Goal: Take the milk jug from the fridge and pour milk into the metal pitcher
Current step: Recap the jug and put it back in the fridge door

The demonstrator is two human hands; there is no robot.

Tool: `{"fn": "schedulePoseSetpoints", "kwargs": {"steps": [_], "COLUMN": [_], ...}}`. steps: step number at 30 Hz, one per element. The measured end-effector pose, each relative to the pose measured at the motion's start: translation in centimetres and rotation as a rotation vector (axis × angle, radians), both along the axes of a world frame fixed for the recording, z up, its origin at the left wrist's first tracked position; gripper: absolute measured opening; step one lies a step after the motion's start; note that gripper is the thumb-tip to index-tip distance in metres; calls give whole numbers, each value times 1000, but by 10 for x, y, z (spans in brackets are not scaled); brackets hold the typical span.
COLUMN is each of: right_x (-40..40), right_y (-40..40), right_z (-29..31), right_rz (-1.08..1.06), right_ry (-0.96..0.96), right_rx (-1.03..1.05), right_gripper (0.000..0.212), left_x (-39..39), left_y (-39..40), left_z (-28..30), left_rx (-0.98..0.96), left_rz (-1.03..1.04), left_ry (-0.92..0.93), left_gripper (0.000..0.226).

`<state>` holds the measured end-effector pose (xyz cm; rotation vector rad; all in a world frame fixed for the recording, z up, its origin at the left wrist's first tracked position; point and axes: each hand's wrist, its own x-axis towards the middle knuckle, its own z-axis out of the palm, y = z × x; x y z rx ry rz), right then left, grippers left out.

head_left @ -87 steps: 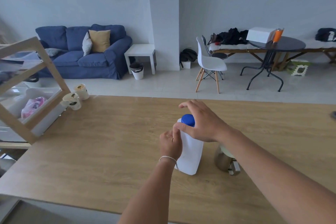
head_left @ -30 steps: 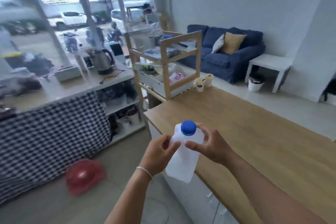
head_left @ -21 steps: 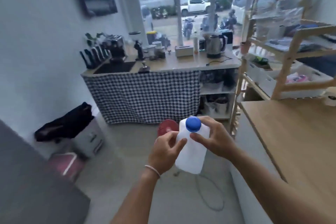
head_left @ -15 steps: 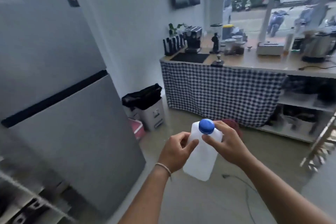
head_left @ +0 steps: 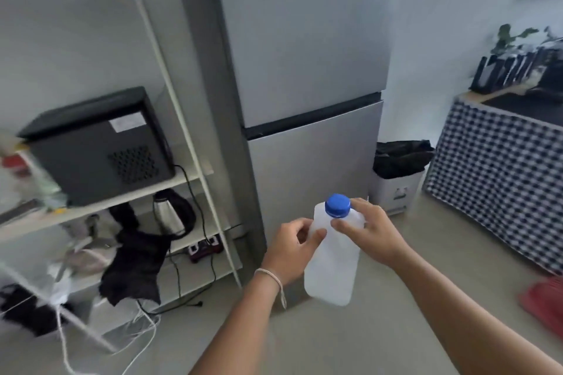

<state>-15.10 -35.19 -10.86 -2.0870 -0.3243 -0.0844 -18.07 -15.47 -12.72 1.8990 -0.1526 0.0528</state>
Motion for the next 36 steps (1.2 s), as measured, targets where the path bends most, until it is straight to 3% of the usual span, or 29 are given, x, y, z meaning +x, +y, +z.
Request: {"fn": "schedulePoseSetpoints", "kwargs": {"steps": [5, 8, 12, 15, 17, 20, 23, 26, 30, 36], "right_x": [68, 102, 155, 190, 214, 243, 265, 285, 297, 307], "right_y": [89, 125, 150, 163, 170, 182, 199, 214, 222, 216], "right_z": [-1, -2, 1, 7, 11, 20, 24, 19, 10, 11], "right_rz": [52, 128, 279, 394, 427, 336, 156, -54, -175, -107], "right_ry": [-1, 29, 56, 51, 15, -126, -274, -304, -349, -409], "right_rx": [33, 35, -20, -56, -78, -140, -99, -90, -115, -148], "right_gripper": [57, 38, 47, 35, 50, 80, 64, 43, 50, 61], "left_x": [47, 69, 99, 115, 126, 136, 145, 150, 155, 159], "left_y": [76, 110, 138, 147, 153, 160, 162, 165, 179, 189], "left_z": [2, 2, 6, 1, -2, 2, 12, 18, 22, 21], "left_rx": [18, 43, 101, 129, 126, 123, 101, 84, 95, 136], "left_rz": [132, 192, 280, 358, 433, 519, 577, 585, 576, 584], "left_ry": [-58, -53, -110, -111, -106, -118, -107, -136, -137, -148], "left_gripper": [44, 42, 43, 43, 40, 24, 17, 17, 16, 21]}}
